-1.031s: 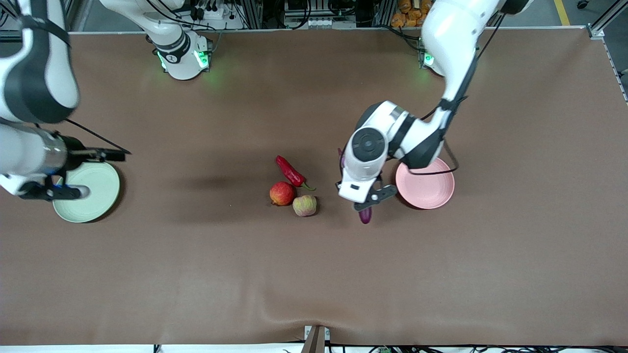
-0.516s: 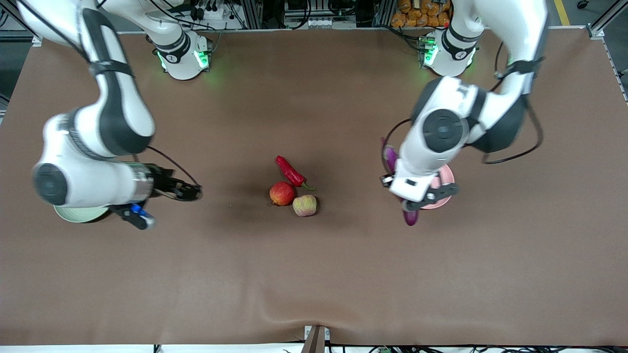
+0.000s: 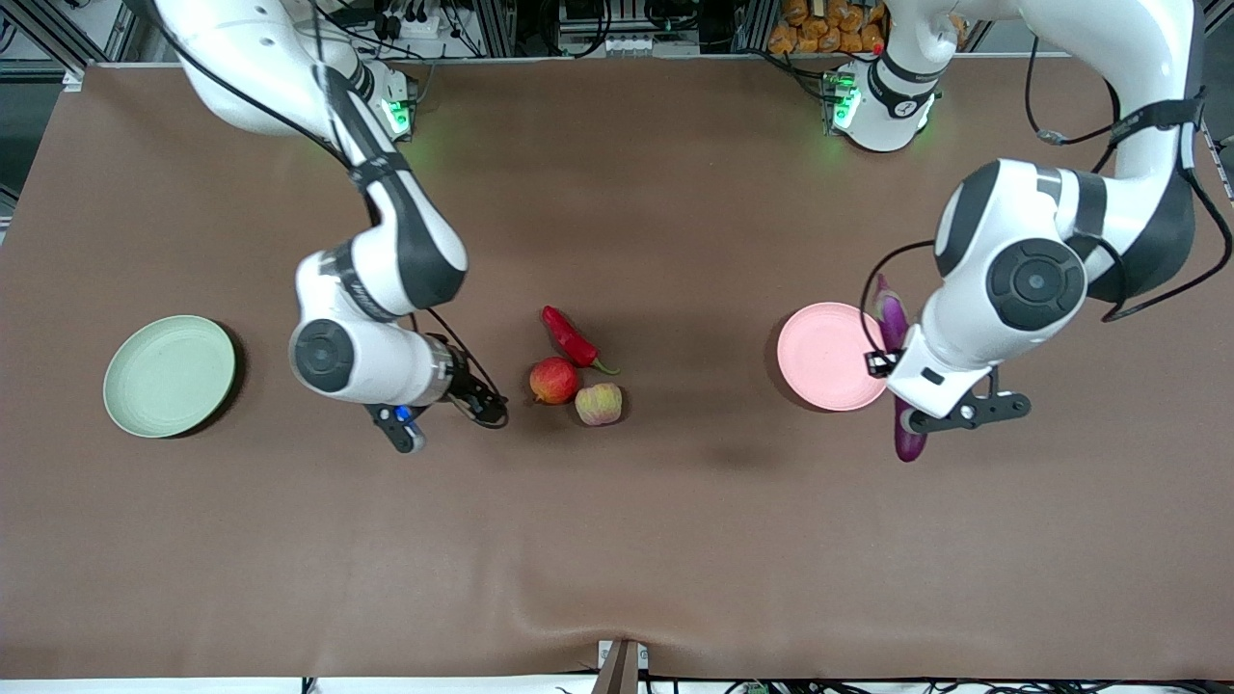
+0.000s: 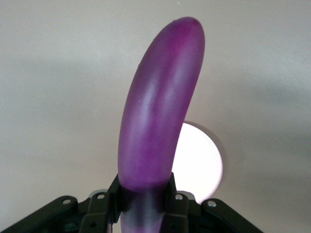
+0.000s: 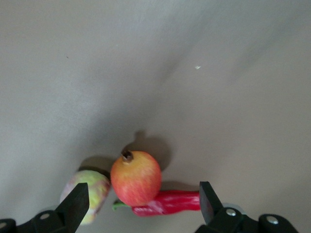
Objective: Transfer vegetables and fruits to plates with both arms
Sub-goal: 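Lift the eggplant with the left gripper while the right gripper reaches the apple, then place the eggplant on the pink plate while the right gripper carries the apple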
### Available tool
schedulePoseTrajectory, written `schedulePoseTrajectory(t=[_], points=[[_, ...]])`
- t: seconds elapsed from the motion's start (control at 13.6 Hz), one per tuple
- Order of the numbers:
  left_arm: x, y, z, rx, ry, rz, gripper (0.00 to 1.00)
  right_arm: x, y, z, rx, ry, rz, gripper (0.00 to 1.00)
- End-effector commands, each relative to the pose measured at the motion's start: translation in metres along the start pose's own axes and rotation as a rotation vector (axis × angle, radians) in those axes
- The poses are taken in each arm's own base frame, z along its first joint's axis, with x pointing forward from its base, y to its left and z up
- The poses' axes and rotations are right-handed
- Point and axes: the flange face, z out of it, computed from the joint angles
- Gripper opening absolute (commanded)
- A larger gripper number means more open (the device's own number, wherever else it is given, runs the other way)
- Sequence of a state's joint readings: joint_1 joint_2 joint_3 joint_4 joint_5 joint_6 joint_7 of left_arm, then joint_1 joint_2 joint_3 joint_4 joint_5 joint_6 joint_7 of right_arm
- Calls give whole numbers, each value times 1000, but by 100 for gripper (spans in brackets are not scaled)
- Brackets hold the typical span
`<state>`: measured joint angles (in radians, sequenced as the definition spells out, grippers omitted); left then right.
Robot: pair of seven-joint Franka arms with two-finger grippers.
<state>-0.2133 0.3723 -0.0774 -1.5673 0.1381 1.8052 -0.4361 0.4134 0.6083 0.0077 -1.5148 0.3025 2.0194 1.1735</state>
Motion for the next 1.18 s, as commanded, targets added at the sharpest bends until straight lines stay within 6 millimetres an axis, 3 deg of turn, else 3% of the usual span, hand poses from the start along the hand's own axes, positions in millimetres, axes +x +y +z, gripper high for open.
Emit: schedulePoseTrajectory(t=[0.0,0.37,0.59,0.81,0.88,0.96,1.1], points=[[-9,-6,39,14,6,79,0,-5,-11,35,22,8,79,100],[-37,9,118,16,-21,134,0,-30,-25,78,52,44,102,100],[-43,12,142,7,-21,140,0,-52,-18,101,18,47,76,100],[-49,16,178,14,-62,151,0,-48,-12,116,16,54,79,97],[-53,16,182,17,-72,154,0,-48,-11,116,8,52,65,54],[-55,15,186,20,-79,155,0,-45,-10,114,4,49,63,1],[-57,17,196,24,-93,159,0,-35,-1,105,-60,24,46,0]])
